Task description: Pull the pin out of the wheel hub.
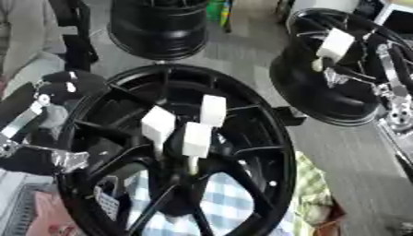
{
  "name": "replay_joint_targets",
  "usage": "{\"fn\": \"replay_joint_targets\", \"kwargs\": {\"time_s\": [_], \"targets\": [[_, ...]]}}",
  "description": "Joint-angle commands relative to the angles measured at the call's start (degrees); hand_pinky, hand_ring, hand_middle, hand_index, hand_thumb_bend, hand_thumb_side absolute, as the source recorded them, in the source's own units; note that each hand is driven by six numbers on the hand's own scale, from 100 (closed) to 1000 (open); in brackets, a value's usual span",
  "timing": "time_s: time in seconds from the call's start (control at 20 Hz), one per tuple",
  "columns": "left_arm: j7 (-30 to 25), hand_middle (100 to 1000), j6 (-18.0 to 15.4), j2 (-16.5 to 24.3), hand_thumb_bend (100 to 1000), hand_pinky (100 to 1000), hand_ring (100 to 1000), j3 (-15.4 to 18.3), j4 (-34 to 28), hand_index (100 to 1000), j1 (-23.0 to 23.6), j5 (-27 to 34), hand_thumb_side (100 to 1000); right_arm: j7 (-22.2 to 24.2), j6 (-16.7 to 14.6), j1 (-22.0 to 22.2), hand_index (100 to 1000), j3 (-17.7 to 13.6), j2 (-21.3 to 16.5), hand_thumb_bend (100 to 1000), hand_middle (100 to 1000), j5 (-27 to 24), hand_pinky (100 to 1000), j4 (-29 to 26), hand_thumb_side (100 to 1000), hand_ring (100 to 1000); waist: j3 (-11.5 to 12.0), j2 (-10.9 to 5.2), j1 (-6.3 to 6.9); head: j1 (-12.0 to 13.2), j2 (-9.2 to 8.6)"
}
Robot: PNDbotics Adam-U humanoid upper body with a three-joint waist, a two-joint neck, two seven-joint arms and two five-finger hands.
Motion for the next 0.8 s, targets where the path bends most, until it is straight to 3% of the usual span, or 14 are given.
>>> {"fn": "replay_joint_targets", "kwargs": {"time_s": [0.05, 0.55, 0.6, 0.8], "targets": [[0.6, 808, 0.1, 0.7, 561, 771, 791, 1.1, -1.0, 859, -0.3, 0.4, 621, -1.6, -0.2, 0.5, 496, -1.8, -2.9, 151, 429, -1.0, 631, -0.1, 149, 639, -0.2, -0.88, 0.63, -0.2, 0.10], [1.3, 807, 0.4, 0.7, 562, 770, 790, 1.7, -1.0, 858, 0.0, 0.3, 620, -5.1, -0.7, 5.8, 502, -4.6, -4.3, 146, 434, -2.8, 629, 2.1, 146, 640, -0.4, -0.75, 0.63, -0.3, 0.56], [1.4, 807, 0.5, 0.7, 560, 770, 790, 1.8, -1.0, 859, 0.0, 0.3, 620, -5.2, -0.7, 6.1, 503, -4.8, -4.4, 112, 435, -2.9, 629, 2.4, 128, 641, -0.5, -0.73, 0.63, -0.3, 0.65], [1.6, 807, 0.5, 0.7, 563, 770, 790, 1.9, -1.0, 859, 0.1, 0.2, 620, -6.2, -0.5, 7.8, 511, -5.8, -4.8, 138, 442, -3.4, 629, 3.7, 134, 643, -0.5, -0.62, 0.59, -0.5, 1.05]]}}
